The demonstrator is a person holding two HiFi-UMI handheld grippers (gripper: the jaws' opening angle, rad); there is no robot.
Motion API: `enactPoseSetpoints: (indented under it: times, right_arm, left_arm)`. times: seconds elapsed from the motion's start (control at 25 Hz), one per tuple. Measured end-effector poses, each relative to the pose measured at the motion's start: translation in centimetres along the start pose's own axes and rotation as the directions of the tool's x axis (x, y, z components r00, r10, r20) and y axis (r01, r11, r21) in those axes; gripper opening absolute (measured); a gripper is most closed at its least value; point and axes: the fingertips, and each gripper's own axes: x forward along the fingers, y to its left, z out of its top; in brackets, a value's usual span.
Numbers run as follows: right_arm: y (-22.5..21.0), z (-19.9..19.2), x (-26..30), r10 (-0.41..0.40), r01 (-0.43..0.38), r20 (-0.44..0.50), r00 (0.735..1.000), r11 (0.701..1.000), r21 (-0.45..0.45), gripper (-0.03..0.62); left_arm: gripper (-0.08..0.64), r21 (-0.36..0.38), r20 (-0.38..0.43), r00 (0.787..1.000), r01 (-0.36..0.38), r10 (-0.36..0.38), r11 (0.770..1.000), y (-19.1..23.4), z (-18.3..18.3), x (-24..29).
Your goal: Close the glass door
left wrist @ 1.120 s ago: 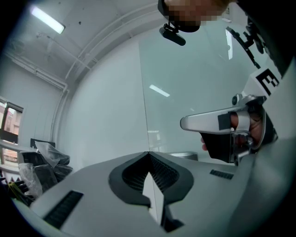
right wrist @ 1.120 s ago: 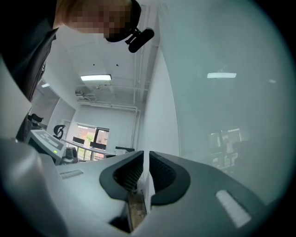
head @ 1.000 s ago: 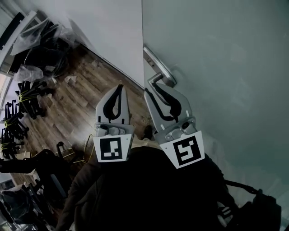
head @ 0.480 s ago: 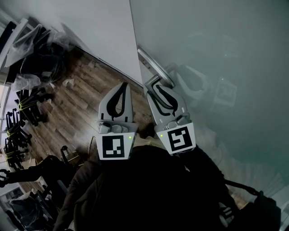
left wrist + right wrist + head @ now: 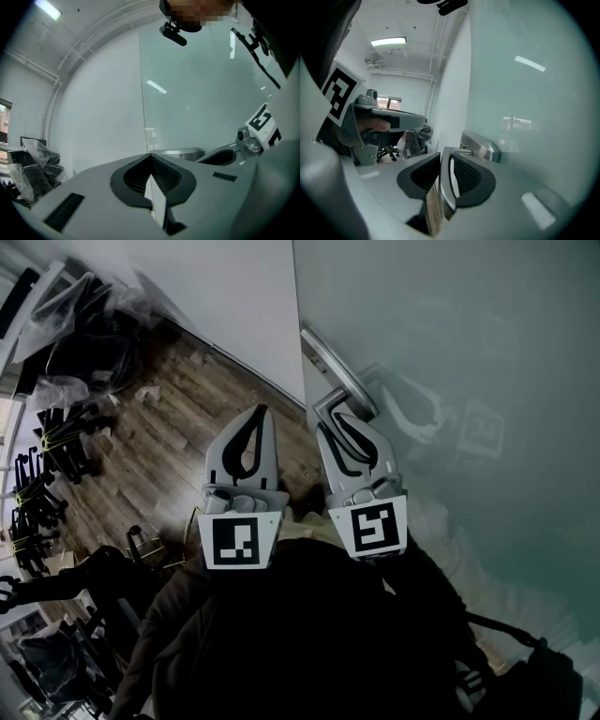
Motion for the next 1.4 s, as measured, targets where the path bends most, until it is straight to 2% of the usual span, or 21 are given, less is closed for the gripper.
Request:
enactPoseSetpoints:
  times: [0.12,0.28,0.56,0.72,0.92,1.12,1.4]
  right_arm:
    - [0.2,-0.2,0.1,0.028,-0.028,-0.032,0.999,1.000,-0.005,0.075]
    - [0.1,-0.4,0.2,0.069,-0.066,-0.038,0.997,0.994,0.087,0.067]
    - [0.2,-0.6,0.1,0.092,-0.087,-0.040,0.995,0.991,0.104,0.066]
    - [2.2,0.2,0.0,0.116,-0.111,-0.038,0.993,0.988,0.104,0.066]
    - [2.7,1.4,-0.8,0.146,-0.141,-0.035,0.989,0.984,0.113,0.066]
    - [7.7,1.1,-1.1,0.183,-0.178,-0.033,0.983,0.977,0.120,0.066]
    - [12.2,1.6,-2.6,0.246,-0.241,-0.034,0.969,0.964,0.108,0.066]
  left_arm:
    - [-0.003,-0.009,-0.003,1.000,-0.006,0.006,1.000,-0.1,-0.2,-0.2]
    - [-0.003,-0.014,-0.010,1.000,-0.010,0.009,1.000,-0.4,-0.5,-0.6]
    - [-0.003,-0.001,-0.004,0.999,-0.052,0.052,0.999,0.7,-0.2,-1.5]
    - [-0.003,-0.022,-0.001,0.998,-0.069,0.069,0.997,2.2,0.0,-3.8]
    - [-0.003,-0.035,-0.017,0.995,-0.098,0.097,0.995,2.8,1.1,-6.3]
    - [-0.003,-0.045,-0.010,0.992,-0.124,0.123,0.991,4.8,-0.3,-12.0]
    - [-0.003,-0.068,-0.025,0.987,-0.159,0.158,0.985,5.5,-0.6,-17.9]
